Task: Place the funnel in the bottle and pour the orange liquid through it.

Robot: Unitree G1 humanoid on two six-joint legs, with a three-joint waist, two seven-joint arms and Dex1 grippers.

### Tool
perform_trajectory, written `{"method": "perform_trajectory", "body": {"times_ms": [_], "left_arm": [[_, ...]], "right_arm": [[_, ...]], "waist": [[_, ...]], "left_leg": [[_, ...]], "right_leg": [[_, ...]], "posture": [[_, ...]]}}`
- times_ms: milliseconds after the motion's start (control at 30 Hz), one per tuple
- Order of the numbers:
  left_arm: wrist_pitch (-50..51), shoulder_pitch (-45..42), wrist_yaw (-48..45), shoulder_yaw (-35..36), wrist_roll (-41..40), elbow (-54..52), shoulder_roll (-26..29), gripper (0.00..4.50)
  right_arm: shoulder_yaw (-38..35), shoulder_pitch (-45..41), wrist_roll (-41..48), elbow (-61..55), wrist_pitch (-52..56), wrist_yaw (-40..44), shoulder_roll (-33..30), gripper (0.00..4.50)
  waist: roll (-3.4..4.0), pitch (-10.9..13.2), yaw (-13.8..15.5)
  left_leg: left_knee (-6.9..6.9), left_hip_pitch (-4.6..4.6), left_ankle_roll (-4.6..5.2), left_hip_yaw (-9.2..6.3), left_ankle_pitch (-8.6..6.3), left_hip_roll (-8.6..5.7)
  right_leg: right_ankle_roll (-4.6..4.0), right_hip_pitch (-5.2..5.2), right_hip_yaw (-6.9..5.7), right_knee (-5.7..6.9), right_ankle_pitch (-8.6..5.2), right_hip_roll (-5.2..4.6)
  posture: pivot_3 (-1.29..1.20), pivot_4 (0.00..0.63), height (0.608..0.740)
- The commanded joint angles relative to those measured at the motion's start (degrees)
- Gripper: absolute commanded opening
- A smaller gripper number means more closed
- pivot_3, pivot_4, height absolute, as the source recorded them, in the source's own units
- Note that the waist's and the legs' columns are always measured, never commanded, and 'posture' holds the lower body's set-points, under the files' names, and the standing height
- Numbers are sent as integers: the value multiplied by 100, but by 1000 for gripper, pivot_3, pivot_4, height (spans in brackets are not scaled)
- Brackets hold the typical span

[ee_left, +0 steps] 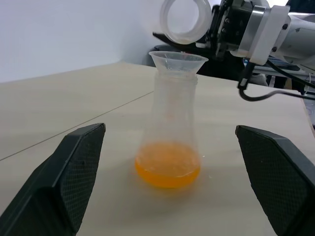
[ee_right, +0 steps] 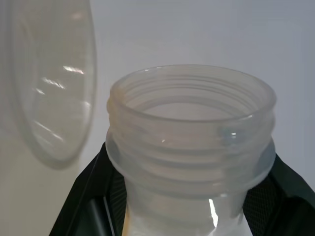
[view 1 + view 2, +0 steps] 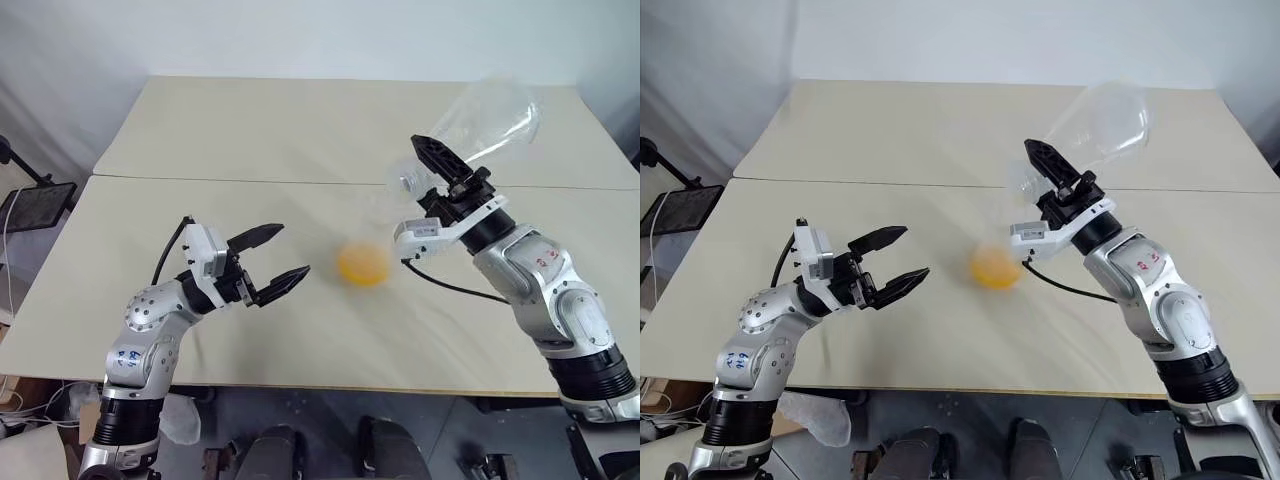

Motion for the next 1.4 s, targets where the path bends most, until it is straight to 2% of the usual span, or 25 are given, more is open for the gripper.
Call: {"method": "perform_trajectory", "body": {"times_ms": [33, 100, 200, 300, 400, 467, 600, 833, 967, 1167, 1400], "left_arm": [[-71, -29, -19, 44, -44, -88, 59, 4500], [-63, -37, -28, 53, -47, -84, 78, 4500], [-49, -49, -56, 74, -56, -68, 131, 4500], [-47, -67, -74, 80, -67, -43, 163, 4500], [-37, -114, -89, 40, -74, -12, 177, 4500], [-33, -147, -99, 9, -65, 7, 166, 4500], [-25, -203, -103, -22, -61, 33, 149, 4500], [-6, -149, -94, 13, -91, -21, 186, 4500], [-3, -157, -81, 8, -88, -18, 174, 4500], [0, -153, -88, -10, -95, -20, 160, 4500], [-9, -220, -172, -47, -90, 79, 162, 4500]], "right_arm": [[-514, -21, 665, -568, 618, 321, 307, 2525], [-717, -29, 969, -729, 979, 513, 475, 2525], [-1412, -63, 2017, -1159, 2216, 968, 945, 2525], [-1811, -103, 2382, -1324, 2858, 1059, 1055, 2525], [-2972, -202, 4236, -1117, 3961, 1307, 1659, 2525], [-3536, -218, 5001, -873, 4213, 1295, 1893, 2525], [-4164, -46, 5287, -51, 4158, 805, 1768, 2525], [-4137, 179, 5522, 689, 3745, 695, 1324, 2525], [-4151, 243, 5698, 826, 3656, 549, 1294, 2525], [-4258, 469, 6215, 369, 3848, 568, 1195, 4490], [-4716, 922, 6914, -221, 4101, 620, 738, 4490]], "waist": [[0, 0, 0], [0, 0, 7], [0, 0, 11], [0, 0, 15], [0, 0, 9], [0, 0, 5], [1, 0, 9], [7, 3, -22], [7, 3, -12], [7, 3, 18], [7, 3, 38]], "left_leg": [[0, 0, 0, 0, 0, 0], [0, 0, 0, 0, 0, 0], [1, 0, 0, -4, 0, -1], [1, 0, 0, -6, 0, -1], [1, 1, 0, -7, 0, -1], [0, 3, 0, -7, 0, -1], [-1, 3, 1, -6, 0, -7], [-15, 7, 3, 7, 1, -7], [-15, 9, 2, 10, 2, -4], [-11, 6, 4, 6, 3, -8], [-11, 5, 4, 4, 3, -8]], "right_leg": [[0, 0, 0, 0, 0, 0], [0, 0, 0, 1, 0, -1], [0, 2, 0, 1, 0, -1], [0, 2, 0, 3, 0, -2], [-1, 2, 1, 4, 0, -2], [-1, 2, 1, 9, 0, -2], [-1, -1, 3, 13, 0, -5], [-1, -9, 4, 13, 0, -3], [-1, -9, 5, 15, 0, -2], [-1, -6, 11, 12, 0, -8], [-1, -4, 12, 8, 0, -8]], "posture": [[0, 150, 740], [0, 150, 740], [0, 150, 740], [0, 150, 740], [0, 150, 740], [0, 150, 740], [0, 150, 740], [0, 150, 740], [0, 150, 740], [0, 150, 740], [0, 150, 740]]}}
